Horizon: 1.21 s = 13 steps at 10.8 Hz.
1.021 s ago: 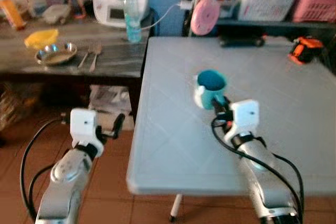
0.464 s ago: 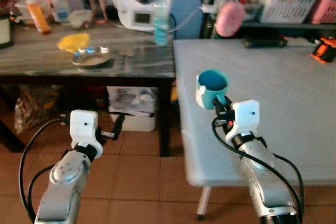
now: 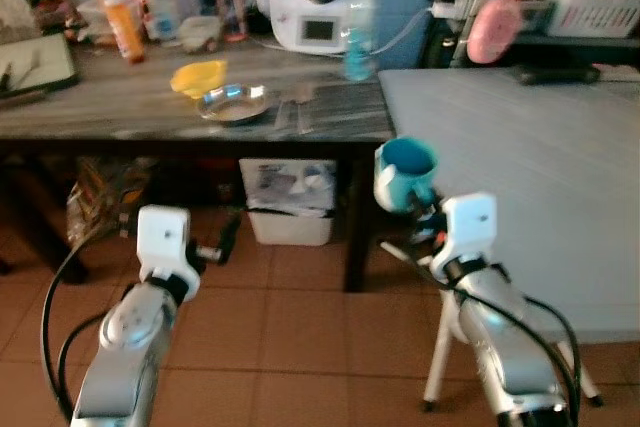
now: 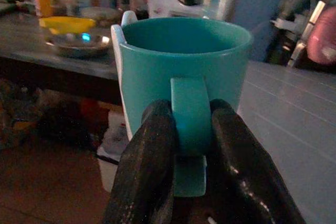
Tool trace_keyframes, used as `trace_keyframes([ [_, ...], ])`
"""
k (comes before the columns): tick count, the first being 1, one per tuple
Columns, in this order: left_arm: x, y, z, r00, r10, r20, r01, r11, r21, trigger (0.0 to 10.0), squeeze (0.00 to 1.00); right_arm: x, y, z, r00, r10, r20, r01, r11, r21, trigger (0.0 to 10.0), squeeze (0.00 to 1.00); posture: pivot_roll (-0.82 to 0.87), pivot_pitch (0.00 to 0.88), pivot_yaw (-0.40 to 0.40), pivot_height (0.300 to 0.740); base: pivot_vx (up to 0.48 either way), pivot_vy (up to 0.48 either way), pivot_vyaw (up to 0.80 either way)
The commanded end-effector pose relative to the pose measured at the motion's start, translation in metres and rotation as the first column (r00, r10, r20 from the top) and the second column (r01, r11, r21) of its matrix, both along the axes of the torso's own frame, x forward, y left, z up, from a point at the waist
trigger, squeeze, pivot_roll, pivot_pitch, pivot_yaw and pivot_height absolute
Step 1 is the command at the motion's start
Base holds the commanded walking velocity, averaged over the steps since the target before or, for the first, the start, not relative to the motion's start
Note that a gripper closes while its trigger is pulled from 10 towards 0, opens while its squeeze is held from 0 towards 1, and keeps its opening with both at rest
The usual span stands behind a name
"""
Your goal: Setting the table
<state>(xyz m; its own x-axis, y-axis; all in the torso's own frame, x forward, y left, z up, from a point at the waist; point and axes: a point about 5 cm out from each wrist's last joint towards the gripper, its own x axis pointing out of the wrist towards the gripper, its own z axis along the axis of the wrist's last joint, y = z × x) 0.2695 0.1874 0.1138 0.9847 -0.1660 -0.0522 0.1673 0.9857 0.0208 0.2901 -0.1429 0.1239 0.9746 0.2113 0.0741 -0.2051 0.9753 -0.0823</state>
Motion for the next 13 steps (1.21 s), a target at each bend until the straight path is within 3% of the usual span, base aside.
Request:
trace_keyframes([
  [1, 0.000, 0.007, 0.001, 1.000, 0.026, 0.005, -0.026, 0.999, 0.026, 10.0, 0.00, 0.004, 0.010, 0.010, 0.998, 0.034, 0.043, -0.035, 0.999, 0.007, 10.0, 0.00, 0.14, 0.000, -0.002, 0.740, 0.000, 0.480, 0.00],
  [5, 0.002, 0.006, -0.003, 1.000, 0.019, -0.001, -0.019, 0.999, 0.042, 10.0, 0.00, 0.006, 0.000, 0.010, 0.998, 0.030, 0.048, -0.029, 0.999, -0.026, 10.0, 0.00, 0.13, 0.000, -0.002, 0.740, 0.000, 0.480, 0.00],
  [6, 0.005, 0.005, 0.001, 0.999, 0.022, 0.034, -0.023, 0.999, 0.043, 10.0, 0.00, 0.008, 0.000, 0.012, 0.998, 0.026, 0.059, -0.024, 0.999, -0.038, 10.0, 0.00, 0.13, 0.000, -0.003, 0.740, 0.000, 0.000, 0.00],
  [13, 0.006, -0.014, 0.001, 0.998, -0.027, 0.057, 0.027, 1.000, 0.007, 10.0, 0.00, 0.008, -0.003, 0.010, 0.999, 0.012, 0.035, -0.011, 0.999, -0.032, 10.0, 0.00, 0.13, 0.000, -0.032, 0.740, 0.000, 0.000, 0.19],
])
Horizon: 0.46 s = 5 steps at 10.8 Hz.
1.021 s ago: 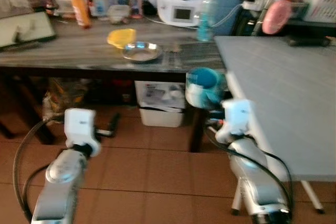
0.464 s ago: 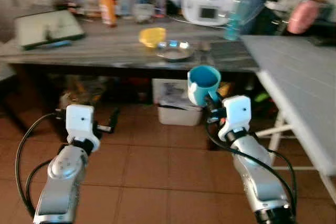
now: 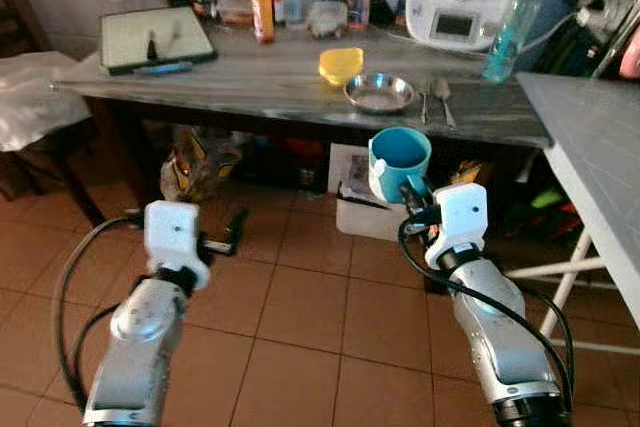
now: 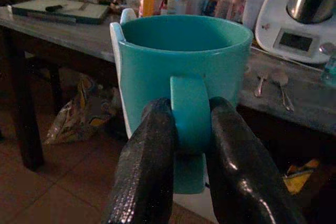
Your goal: Setting the table
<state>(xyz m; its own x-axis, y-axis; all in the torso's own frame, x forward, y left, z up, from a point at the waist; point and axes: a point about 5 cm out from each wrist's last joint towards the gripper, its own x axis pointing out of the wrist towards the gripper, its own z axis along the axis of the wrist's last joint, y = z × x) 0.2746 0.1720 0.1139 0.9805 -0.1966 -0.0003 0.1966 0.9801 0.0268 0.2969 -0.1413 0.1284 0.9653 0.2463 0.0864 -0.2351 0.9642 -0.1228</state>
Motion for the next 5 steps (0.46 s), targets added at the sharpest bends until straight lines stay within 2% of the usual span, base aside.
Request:
trace_keyframes([
  [1, -0.0001, -0.0046, 0.0038, 1.000, -0.017, 0.026, 0.017, 1.000, -0.001, 10.0, 0.00, -0.0014, -0.0019, 0.0036, 1.000, -0.014, 0.021, 0.014, 1.000, 0.006, 10.0, 0.00, 0.13, 0.000, -0.026, 0.740, 0.000, 0.000, 0.00],
  [2, -0.0006, -0.0064, 0.0049, 0.999, -0.025, 0.032, 0.025, 1.000, -0.011, 10.0, 0.00, -0.0030, -0.0009, 0.0042, 0.999, -0.022, 0.034, 0.022, 1.000, 0.009, 10.0, 0.00, 0.13, 0.000, -0.017, 0.740, 0.000, 0.000, 0.00],
  [5, -0.0006, -0.0091, 0.0059, 0.996, -0.082, 0.043, 0.082, 0.997, 0.001, 10.0, 0.00, -0.0106, -0.0035, 0.0034, 0.994, -0.089, 0.056, 0.090, 0.996, -0.005, 10.0, 0.00, 0.11, 0.000, 0.000, 0.740, 0.359, 0.000, 0.00],
])
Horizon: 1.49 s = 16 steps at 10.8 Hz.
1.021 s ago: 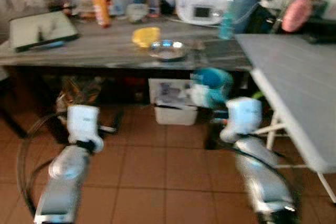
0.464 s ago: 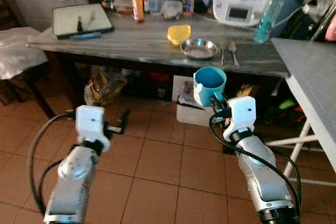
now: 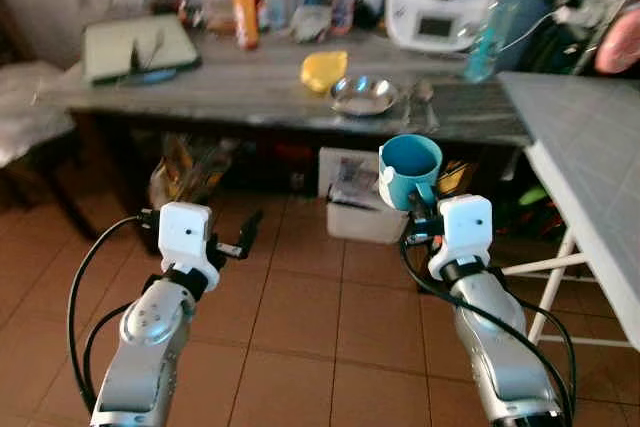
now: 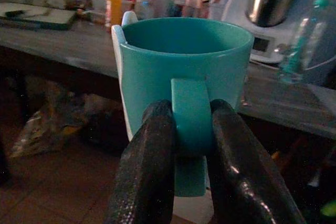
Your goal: Setting the table
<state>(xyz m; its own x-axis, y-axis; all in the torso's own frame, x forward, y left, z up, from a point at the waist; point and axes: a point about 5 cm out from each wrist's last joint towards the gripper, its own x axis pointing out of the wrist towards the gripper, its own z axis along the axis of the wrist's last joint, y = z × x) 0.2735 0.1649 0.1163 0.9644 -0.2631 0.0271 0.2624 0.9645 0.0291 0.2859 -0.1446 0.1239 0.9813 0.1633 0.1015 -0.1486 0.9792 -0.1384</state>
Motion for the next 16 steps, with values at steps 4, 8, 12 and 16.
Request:
trace_keyframes([
  [4, 0.003, -0.006, 0.004, 0.999, -0.040, 0.020, 0.040, 0.999, -0.006, 10.0, 0.00, 0.004, -0.010, 0.010, 0.998, -0.052, 0.045, 0.052, 0.999, -0.008, 10.0, 0.00, 0.10, 0.000, 0.008, 0.740, 0.472, 0.000, 0.00],
  [8, -0.002, -0.005, 0.001, 0.999, -0.053, 0.010, 0.053, 0.999, -0.002, 10.0, 0.00, 0.006, -0.008, 0.012, 0.997, -0.049, 0.054, 0.050, 0.999, -0.016, 10.0, 0.00, 0.10, 0.000, 0.002, 0.740, 0.480, 0.000, 0.00],
  [12, -0.004, -0.010, 0.000, 0.998, -0.061, 0.007, 0.061, 0.998, -0.013, 10.0, 0.00, 0.004, -0.011, 0.014, 0.996, -0.062, 0.061, 0.063, 0.998, -0.015, 10.0, 0.00, 0.10, 0.000, 0.002, 0.740, 0.480, 0.000, 0.00],
  [16, -0.005, -0.012, 0.002, 0.998, -0.055, 0.019, 0.055, 0.998, -0.022, 10.0, 0.00, 0.003, -0.006, 0.020, 0.997, -0.018, 0.079, 0.019, 1.000, -0.006, 10.0, 0.00, 0.10, 0.000, 0.002, 0.740, 0.480, 0.000, 0.00],
])
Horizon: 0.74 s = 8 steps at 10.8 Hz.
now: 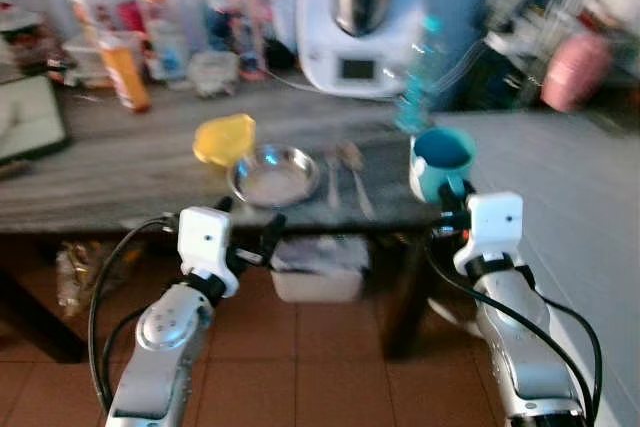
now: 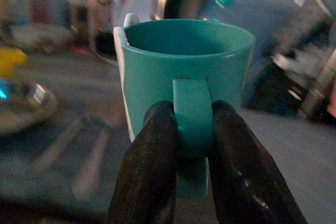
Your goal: Setting the table
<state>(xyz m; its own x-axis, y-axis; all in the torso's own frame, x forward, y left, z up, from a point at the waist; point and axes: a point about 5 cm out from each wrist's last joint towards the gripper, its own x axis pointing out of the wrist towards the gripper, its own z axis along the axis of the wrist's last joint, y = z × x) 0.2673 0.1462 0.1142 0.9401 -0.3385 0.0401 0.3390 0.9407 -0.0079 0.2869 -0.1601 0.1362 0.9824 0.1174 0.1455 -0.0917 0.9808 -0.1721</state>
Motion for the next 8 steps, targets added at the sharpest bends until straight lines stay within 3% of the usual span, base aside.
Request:
trace_keyframes([
  [1, 0.0008, 0.0065, 0.0045, 0.999, 0.027, 0.019, -0.027, 1.000, 0.014, 10.0, 0.00, 0.0023, 0.0130, 0.0127, 0.997, 0.055, 0.049, -0.056, 0.998, 0.006, 10.0, 0.00, 0.10, 0.000, 0.001, 0.740, 0.480, 0.000, 0.00],
  [2, 0.0001, 0.0053, 0.0045, 0.999, 0.026, 0.018, -0.026, 1.000, 0.012, 10.0, 0.00, 0.0020, 0.0196, 0.0181, 0.993, 0.097, 0.070, -0.096, 0.995, -0.015, 10.0, 0.00, 0.10, 0.000, -0.001, 0.740, 0.480, 0.000, 0.00],
  [8, -0.0034, 0.0087, 0.0049, 0.999, 0.044, 0.011, -0.044, 0.999, -0.010, 10.0, 0.00, 0.0004, 0.0213, 0.0167, 0.991, 0.119, 0.062, -0.118, 0.993, -0.032, 10.0, 0.00, 0.10, 0.000, -0.010, 0.740, 0.441, 0.000, 0.00],
])
